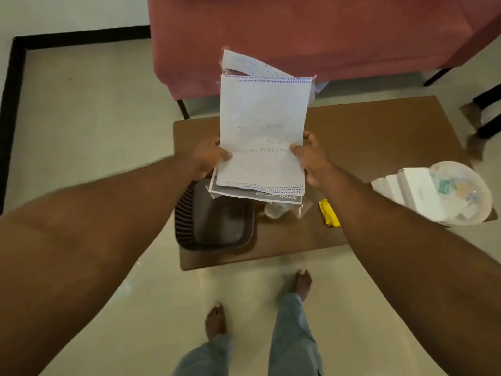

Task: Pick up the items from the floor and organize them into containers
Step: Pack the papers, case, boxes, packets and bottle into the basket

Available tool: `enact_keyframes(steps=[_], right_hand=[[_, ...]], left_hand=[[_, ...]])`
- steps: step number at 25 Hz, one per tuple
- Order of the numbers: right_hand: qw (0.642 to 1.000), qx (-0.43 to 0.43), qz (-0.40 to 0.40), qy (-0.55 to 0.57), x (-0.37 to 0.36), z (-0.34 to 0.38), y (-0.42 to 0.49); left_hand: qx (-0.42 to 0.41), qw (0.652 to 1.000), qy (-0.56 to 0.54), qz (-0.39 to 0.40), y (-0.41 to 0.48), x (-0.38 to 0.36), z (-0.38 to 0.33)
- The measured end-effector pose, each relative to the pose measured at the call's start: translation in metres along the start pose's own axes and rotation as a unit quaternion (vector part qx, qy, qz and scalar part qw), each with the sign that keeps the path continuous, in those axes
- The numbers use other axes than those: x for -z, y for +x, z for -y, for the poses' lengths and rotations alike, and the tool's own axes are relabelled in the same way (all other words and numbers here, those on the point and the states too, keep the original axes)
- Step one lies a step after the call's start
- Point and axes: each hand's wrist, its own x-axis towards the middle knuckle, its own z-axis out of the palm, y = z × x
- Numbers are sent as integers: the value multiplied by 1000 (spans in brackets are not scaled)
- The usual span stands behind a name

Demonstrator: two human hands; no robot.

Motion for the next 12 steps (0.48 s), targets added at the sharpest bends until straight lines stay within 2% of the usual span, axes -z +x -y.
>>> enact_keyframes(steps=[4,8,12], right_hand=[[999,-36,23,-8,-27,-32,-38],[997,-38,56,-31,-42,-46,-60],[998,-18,62,-11,-54,-50,-72]], left_hand=[[16,998,63,-6,-26,38,35],[51,998,-33,24,-38,52,48],[58,997,2,54,-36,63,45]])
